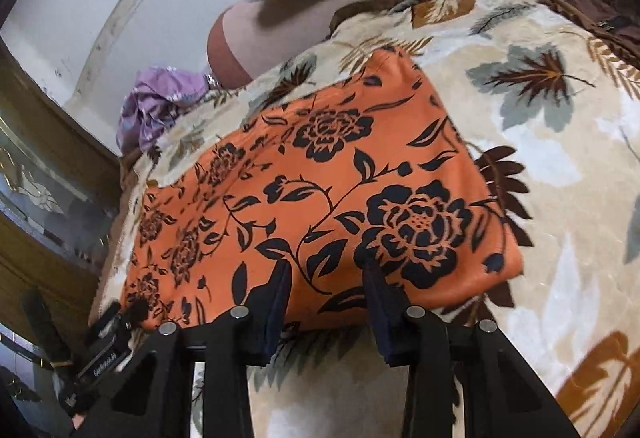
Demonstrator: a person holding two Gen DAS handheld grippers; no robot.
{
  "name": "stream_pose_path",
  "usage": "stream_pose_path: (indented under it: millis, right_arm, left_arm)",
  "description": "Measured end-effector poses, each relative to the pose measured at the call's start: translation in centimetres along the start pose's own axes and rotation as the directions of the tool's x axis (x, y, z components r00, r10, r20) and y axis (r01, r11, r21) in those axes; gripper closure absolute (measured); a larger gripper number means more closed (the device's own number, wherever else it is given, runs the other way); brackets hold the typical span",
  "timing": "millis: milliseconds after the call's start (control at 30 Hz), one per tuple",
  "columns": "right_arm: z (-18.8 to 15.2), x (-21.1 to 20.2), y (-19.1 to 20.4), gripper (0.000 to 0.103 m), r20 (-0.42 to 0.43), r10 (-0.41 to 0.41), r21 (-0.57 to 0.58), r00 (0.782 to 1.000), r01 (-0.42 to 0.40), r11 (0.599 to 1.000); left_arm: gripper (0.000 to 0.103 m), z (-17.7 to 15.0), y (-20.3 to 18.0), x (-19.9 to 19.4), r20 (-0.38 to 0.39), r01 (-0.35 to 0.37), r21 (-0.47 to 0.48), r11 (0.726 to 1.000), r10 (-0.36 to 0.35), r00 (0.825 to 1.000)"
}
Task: Fold small clothes
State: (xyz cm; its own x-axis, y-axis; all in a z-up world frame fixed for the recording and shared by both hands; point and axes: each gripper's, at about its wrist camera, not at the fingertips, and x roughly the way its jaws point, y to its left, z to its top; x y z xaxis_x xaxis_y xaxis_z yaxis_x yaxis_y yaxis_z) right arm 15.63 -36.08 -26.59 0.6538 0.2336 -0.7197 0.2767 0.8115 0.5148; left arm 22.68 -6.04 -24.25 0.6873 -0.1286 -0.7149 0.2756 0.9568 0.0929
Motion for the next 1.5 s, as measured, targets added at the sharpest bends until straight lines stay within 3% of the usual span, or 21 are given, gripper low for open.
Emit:
stream_pose_path:
  millis: [200,733,1233,1367,1500]
  right_arm:
    - [0.3,1.5,-0.1,0.064,-0.033,-0.005,-0.006,0.999,0.005,1.000]
    - [0.2,2.9,0.2,0.063,-0.043,-0.030,-0.022,0.999,0.029,0.999]
    - [-1.0,-2.3,-2.2,0.062,0.042,0.031,0.127,0.999,-0.036,0.991]
    - [-1.0,-3.4,-1.6,0.062,0.084,0.040,0.095,0.996,-0.048,0.994]
    - [-0.8,-2.8,-0.8,0.062,0.067,0.041,0.066,0.997,-0.046,0.997]
  left_arm:
    - [0.004,-0.7,-1.1,1.2,-0.055,0.055,-0.008,0.998,-0.056,0.997]
    - [0.004,-1.2,-1.9,1.8,-0.046,0.016,0.033,0.999,-0.014,0.999]
    - [0.004,-3.0,0.0,-2.9,0.016,-0.017,-0.007,1.000,0.017,1.000]
    - [0.004,-3.0,-0.7,-2.9,0.018,-0.027,0.028,0.999,0.026,0.999]
    - [0.004,-2.8,-0.4,-2.3,0.004,-0.021,0.009,1.000,0.021,1.000]
